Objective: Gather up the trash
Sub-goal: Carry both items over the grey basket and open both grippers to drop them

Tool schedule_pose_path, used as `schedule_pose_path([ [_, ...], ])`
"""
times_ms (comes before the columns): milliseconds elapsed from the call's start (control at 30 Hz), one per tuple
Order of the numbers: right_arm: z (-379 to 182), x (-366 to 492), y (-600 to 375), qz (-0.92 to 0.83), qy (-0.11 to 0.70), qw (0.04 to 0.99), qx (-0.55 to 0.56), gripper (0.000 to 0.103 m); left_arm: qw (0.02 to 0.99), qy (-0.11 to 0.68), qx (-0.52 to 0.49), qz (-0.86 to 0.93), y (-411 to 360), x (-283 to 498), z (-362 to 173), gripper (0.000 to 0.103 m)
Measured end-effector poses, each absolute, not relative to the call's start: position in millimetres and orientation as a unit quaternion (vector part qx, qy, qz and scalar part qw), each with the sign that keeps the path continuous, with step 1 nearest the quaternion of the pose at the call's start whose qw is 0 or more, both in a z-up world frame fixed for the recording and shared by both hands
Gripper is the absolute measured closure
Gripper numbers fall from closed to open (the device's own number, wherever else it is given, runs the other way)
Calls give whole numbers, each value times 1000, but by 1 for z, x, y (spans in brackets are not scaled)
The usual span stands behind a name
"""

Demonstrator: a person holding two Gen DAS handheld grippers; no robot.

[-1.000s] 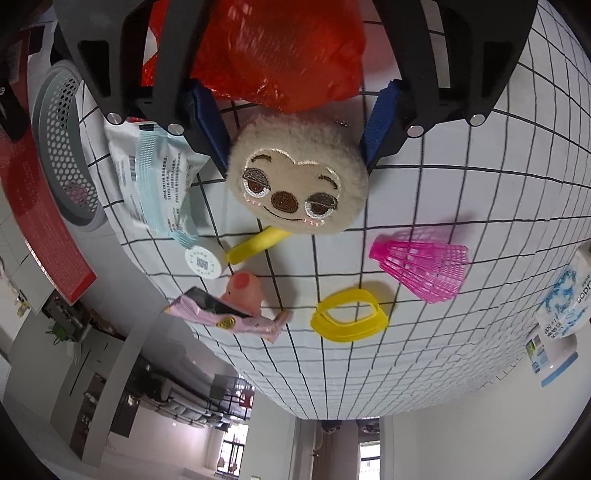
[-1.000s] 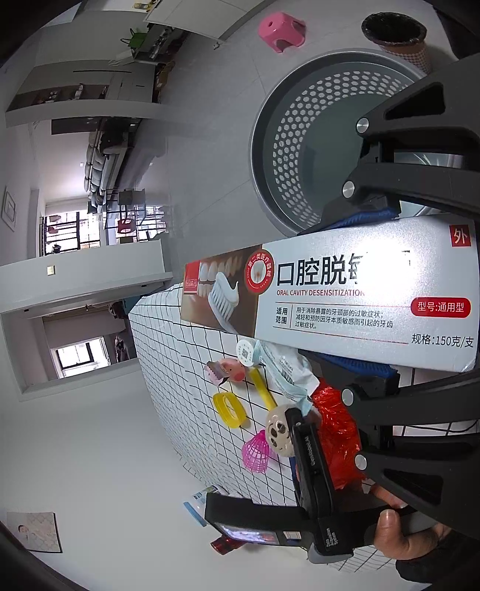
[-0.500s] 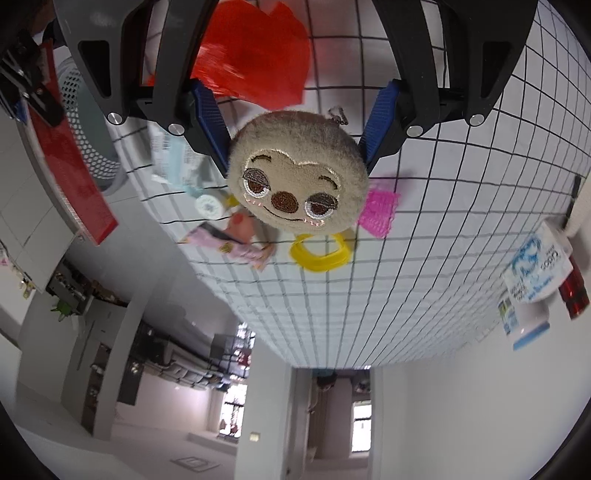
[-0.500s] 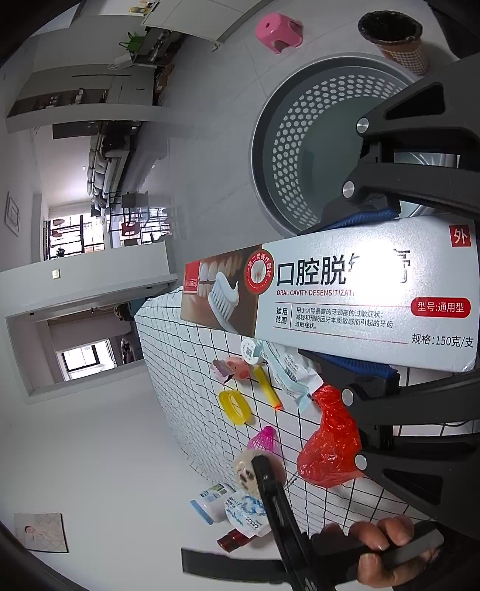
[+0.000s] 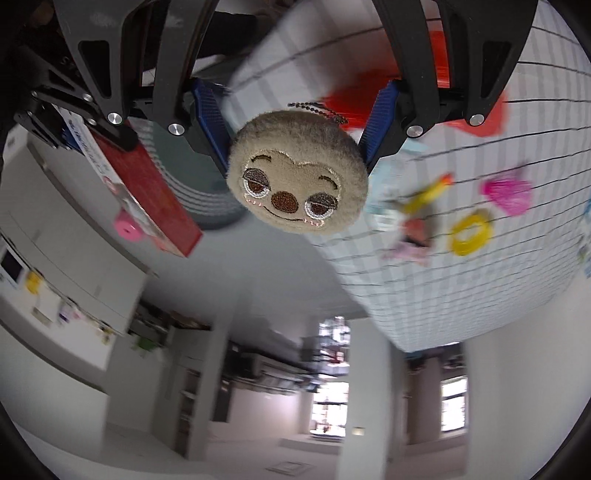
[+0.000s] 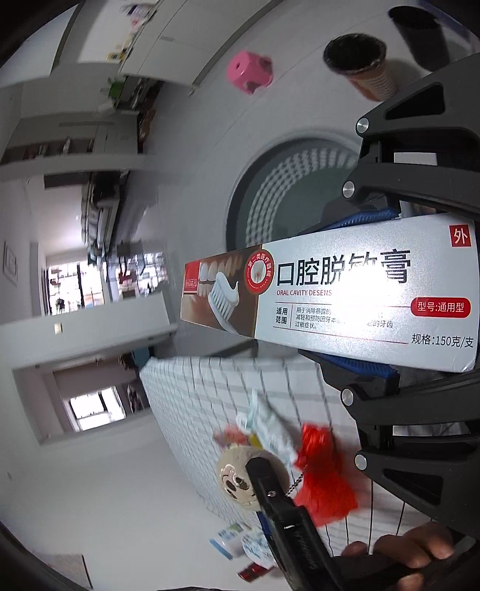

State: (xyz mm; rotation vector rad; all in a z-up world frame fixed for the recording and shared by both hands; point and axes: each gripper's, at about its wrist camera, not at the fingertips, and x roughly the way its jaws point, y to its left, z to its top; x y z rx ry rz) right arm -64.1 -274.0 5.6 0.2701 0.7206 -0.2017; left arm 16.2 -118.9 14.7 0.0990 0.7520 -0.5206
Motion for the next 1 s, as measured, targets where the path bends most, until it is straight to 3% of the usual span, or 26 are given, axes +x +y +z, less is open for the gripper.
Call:
schedule_pose_path([
  [567,-37,-62,-330,-118,398,894,166,50,848,426,113,-296,-218,32,-49,38],
  [1000,-46,-53,-344,-108,414,886,176,50,841,433,127,-298,-237,34,-53,37],
])
